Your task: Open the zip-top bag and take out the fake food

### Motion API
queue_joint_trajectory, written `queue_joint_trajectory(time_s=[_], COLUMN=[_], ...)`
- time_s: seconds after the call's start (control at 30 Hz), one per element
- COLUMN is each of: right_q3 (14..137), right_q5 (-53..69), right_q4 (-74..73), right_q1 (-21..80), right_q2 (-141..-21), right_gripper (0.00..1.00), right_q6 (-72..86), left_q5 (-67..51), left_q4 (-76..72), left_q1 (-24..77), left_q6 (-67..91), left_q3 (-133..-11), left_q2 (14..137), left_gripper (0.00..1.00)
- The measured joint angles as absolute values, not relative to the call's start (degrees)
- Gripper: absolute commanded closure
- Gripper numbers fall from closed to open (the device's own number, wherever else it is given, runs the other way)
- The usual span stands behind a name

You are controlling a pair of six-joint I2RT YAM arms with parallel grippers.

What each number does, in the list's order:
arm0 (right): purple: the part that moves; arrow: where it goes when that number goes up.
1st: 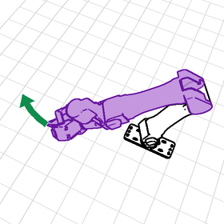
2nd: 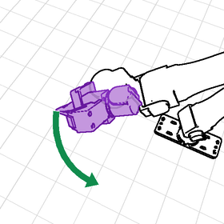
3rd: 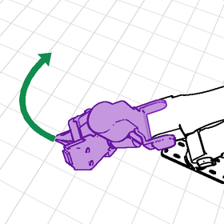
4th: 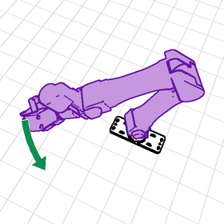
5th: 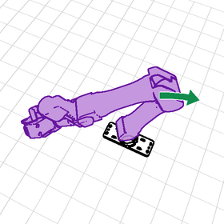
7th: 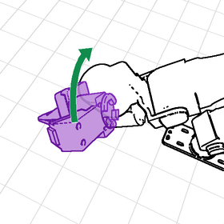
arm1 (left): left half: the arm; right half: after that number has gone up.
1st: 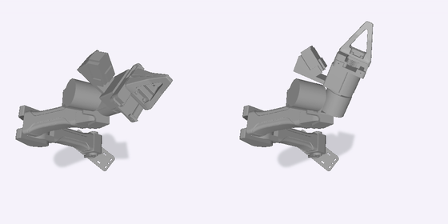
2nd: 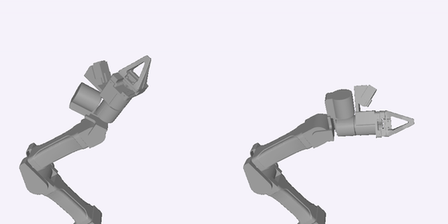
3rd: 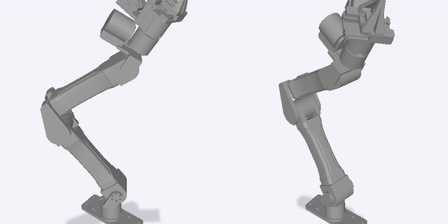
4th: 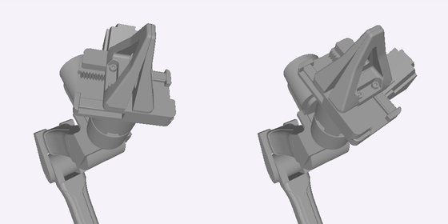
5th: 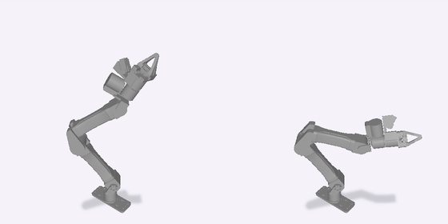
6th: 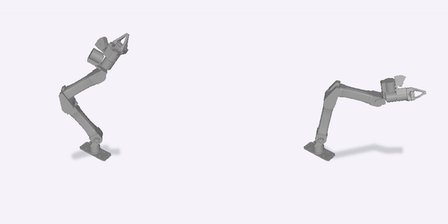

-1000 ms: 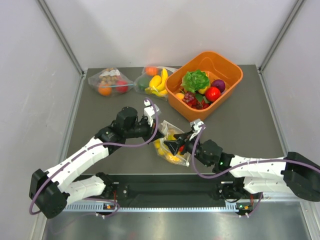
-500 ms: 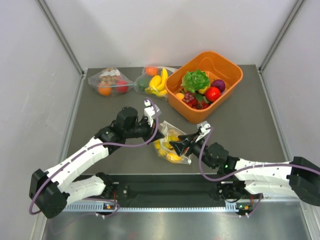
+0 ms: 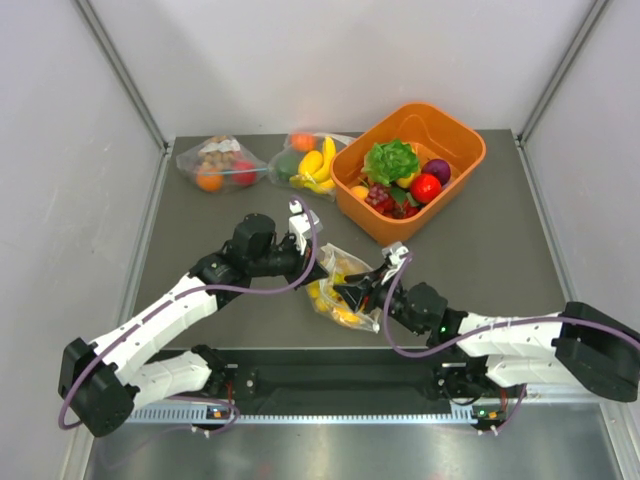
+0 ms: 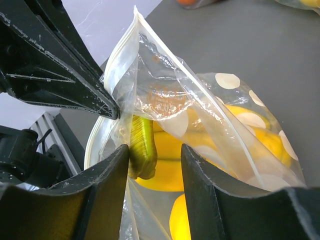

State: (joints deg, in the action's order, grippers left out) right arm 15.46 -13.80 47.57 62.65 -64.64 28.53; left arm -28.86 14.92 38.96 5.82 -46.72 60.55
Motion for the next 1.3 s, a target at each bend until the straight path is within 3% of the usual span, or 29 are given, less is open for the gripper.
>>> queue_joint_trajectory(time_s=[0.13,0.3,0.4,0.6,0.9,1.3], right_q3=[16.0,17.3,17.3,17.3,16.4,15.6], right_q5=[-12.9,-10.9,-9.9,-9.7,-12.5,-8.4], right_q4=[48.0,49.2,50.1,46.5,33.5,32.9], right_q1=[62.4,62.3,61.8,61.1,59.3,57.8], right_q2=[-65.6,-67.6,-68.3,-65.0,-49.2,-46.5], right_gripper=[0.57,0.90,0.99,1.00,1.00,1.00], right_q6=[28.5,28.4,28.6,28.7,28.5,34.3], left_q5=[-29.4,-29.9,-29.6,-25.7,-18.5,-15.2], left_q4=[14.9,14.9,14.9,15.1,15.4,16.7], left_q1=[38.9,38.9,38.9,39.0,39.1,39.1], left_q6=[5.8,5.4,5.3,5.2,5.1,4.9], left_q3=[-46.7,-46.7,-46.7,-46.7,-46.7,-46.7], left_q2=[60.6,60.6,60.5,59.5,56.9,59.5], left_gripper=[1.00,1.00,1.00,1.00,1.00,1.00])
